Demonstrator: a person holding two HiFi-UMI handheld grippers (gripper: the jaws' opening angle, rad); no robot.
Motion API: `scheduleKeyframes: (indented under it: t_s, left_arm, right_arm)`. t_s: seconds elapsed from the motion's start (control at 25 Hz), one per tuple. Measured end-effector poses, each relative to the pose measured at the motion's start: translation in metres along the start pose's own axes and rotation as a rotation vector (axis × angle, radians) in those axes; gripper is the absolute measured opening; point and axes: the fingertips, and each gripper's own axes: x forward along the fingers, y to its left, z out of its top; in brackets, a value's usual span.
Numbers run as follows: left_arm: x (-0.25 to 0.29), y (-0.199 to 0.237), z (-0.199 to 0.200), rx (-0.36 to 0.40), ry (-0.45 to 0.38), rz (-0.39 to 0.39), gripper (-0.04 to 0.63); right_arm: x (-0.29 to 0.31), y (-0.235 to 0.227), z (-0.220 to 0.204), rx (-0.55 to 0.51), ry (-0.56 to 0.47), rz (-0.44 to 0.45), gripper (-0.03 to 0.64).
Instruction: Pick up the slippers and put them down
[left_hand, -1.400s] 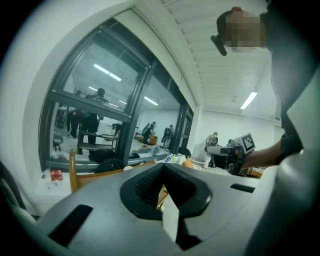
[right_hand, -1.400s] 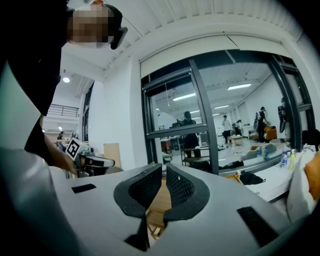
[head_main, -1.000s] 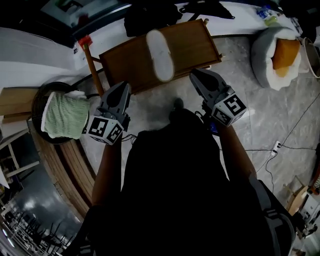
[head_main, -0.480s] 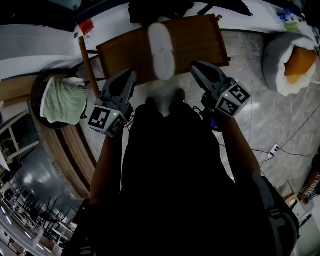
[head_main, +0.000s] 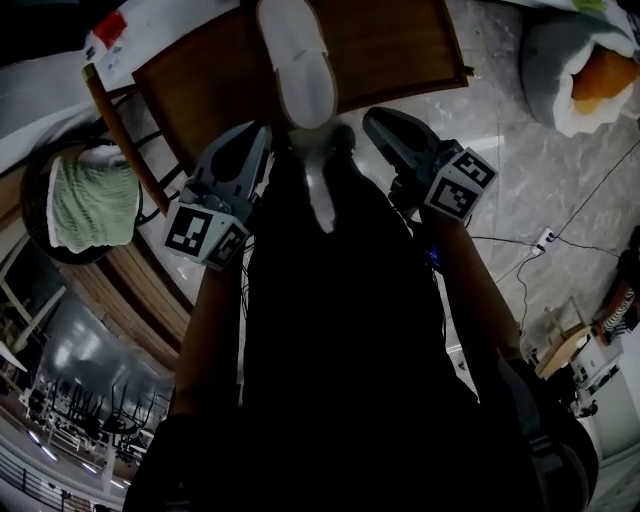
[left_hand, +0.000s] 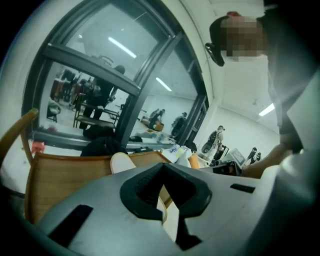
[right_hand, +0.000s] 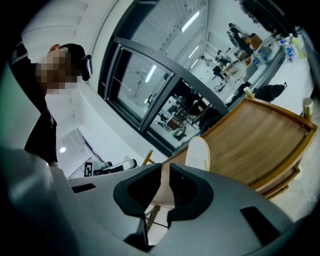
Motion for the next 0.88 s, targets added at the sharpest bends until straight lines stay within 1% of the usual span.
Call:
scheduleKeyframes:
  t_s: [0.08, 0.2, 0.36, 0.48, 0.56, 0.64, 0.72, 0.76, 0.84, 0.88]
  left_arm:
    - [0.009, 0.004, -0.012, -0.005, 0.012, -0.018, 0.011]
    - [0.020, 0.014, -0.024, 0.004, 0.001, -0.042, 0.011]
    - [0.031, 0.010, -0.035, 0.016, 0.006, -0.063, 0.011]
    - [0.044, 0.009, -0.044, 0.014, -0.003, -0.082, 0.011]
    - [0.047, 0.014, -0.055, 0.017, 0.013, -0.085, 0.011]
    - [0.050, 0.020, -0.063, 0.014, 0.022, -0.081, 0.011]
    - [0.054, 0.022, -0.065, -0.007, 0.006, -0.083, 0.011]
    - [0.056, 0.022, -0.065, -0.011, -0.001, -0.085, 0.011]
    - [0.058, 0.025, -0.068, 0.007, 0.009, -0.078, 0.011]
    - [0.058, 0.027, -0.069, 0.014, 0.013, -0.074, 0.011]
  right_arm:
    - [0.002, -0.006, -0.014, 0.031, 0.008, -0.007, 0.031]
    - [0.014, -0.017, -0.034, 0.065, 0.009, -0.010, 0.031]
    - [0.014, -0.027, -0.059, 0.141, 0.001, -0.011, 0.031]
    - [0.009, -0.037, -0.066, 0.222, -0.031, -0.015, 0.031]
    - [0.009, -0.042, -0.068, 0.269, -0.063, -0.018, 0.031]
    - [0.012, -0.047, -0.073, 0.279, -0.067, -0.023, 0.031]
    - [0.012, -0.054, -0.083, 0.294, -0.053, -0.034, 0.032]
    - [0.011, -0.058, -0.088, 0.304, -0.043, -0.040, 0.038]
    - [0.010, -0.063, -0.097, 0.329, -0.020, -0.045, 0.096]
    - [0.011, -0.065, -0.102, 0.345, -0.007, -0.040, 0.109]
